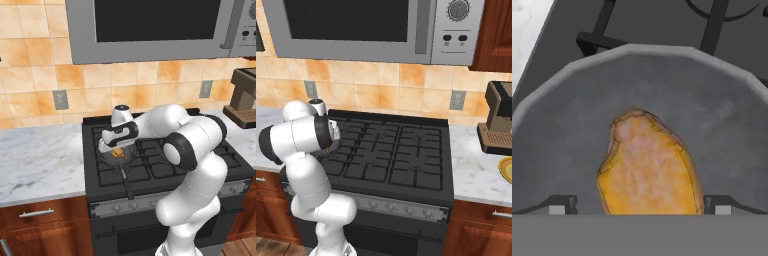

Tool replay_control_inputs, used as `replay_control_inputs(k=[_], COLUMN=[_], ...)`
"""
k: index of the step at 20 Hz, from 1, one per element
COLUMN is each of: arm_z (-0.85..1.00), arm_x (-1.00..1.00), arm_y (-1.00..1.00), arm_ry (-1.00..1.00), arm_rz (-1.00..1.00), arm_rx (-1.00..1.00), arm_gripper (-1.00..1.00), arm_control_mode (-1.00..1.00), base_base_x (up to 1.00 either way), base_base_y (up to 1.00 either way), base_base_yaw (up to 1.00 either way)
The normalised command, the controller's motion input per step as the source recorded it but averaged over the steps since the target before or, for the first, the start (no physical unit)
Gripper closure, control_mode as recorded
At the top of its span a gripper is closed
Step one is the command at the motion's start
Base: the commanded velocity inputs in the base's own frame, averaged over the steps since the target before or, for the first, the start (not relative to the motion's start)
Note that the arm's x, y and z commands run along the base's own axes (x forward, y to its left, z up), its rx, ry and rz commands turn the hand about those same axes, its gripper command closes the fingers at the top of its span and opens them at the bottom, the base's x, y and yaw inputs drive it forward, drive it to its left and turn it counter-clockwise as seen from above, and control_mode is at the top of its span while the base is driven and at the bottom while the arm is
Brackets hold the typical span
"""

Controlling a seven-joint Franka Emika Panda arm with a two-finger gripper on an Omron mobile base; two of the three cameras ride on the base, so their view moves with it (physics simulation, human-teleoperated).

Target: Place the chicken drumstick on the plate and place the lemon on the same plate.

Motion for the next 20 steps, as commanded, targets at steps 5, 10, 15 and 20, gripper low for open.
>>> replay_control_inputs(k=[5,10,15,20], arm_z=[-0.13,-0.21,-0.12,0.00], arm_x=[0.00,0.00,0.00,0.00], arm_y=[0.00,0.00,0.00,0.00], arm_ry=[0.00,0.00,0.00,0.00], arm_rz=[0.00,0.00,0.00,0.00], arm_rx=[0.00,0.00,0.00,0.00], arm_gripper=[-1.00,-1.00,1.00,1.00], arm_control_mode=[-1.00,-1.00,-1.00,-1.00], base_base_x=[0.00,0.00,0.00,0.00], base_base_y=[0.00,0.00,0.00,0.00], base_base_yaw=[0.00,0.00,0.00,0.00])
